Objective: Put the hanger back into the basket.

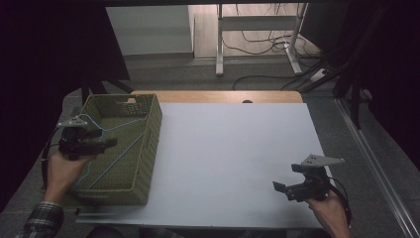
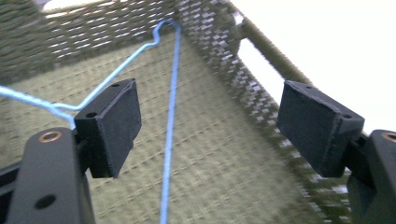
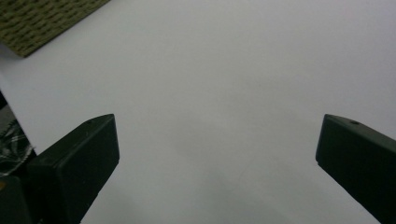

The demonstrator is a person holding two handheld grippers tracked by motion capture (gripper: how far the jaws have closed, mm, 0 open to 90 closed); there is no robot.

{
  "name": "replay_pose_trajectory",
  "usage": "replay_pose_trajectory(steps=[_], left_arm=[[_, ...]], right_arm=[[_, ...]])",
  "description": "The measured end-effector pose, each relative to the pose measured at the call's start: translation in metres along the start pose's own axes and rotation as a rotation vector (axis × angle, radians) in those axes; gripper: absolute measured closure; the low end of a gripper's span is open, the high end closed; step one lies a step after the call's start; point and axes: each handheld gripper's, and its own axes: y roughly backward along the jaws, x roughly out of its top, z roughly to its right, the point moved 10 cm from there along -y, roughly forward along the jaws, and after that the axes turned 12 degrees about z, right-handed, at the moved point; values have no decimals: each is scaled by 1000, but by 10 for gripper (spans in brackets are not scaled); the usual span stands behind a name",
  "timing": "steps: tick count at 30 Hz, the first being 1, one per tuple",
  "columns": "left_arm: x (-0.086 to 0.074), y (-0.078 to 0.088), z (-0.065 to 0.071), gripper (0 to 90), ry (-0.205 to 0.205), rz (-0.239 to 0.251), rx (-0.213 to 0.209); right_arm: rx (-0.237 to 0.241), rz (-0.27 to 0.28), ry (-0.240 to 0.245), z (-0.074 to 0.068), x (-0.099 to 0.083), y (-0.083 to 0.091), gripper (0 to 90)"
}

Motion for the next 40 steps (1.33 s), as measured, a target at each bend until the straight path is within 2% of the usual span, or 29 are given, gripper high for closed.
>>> replay_pose_trajectory(steps=[4, 9, 12, 17, 23, 30, 35, 40], left_arm=[[7, 5, 18, 195, 13, 35, -49], [15, 12, 48, 165, -9, 90, -103], [16, 15, 65, 134, -9, 115, -134], [9, 15, 87, 97, -26, 125, -164], [-6, 10, 112, 71, -38, 138, -196], [-34, -5, 131, 41, -80, 87, -199], [-53, -13, 135, 38, -146, 31, -155], [-55, -16, 136, 18, -144, 28, -160]], right_arm=[[-2, 5, -5, 0, 0, 2, 0], [-10, 8, 2, 0, 1, 4, 0], [-18, 4, 9, -2, 1, 4, 0], [-25, 0, 30, -6, 1, 6, 0], [-38, -3, 41, -7, -1, 8, 0], [-57, -12, 52, -5, -4, 10, 0], [-51, -20, 55, -5, -8, 7, 0], [-50, -38, 60, -3, -13, 5, 0]])
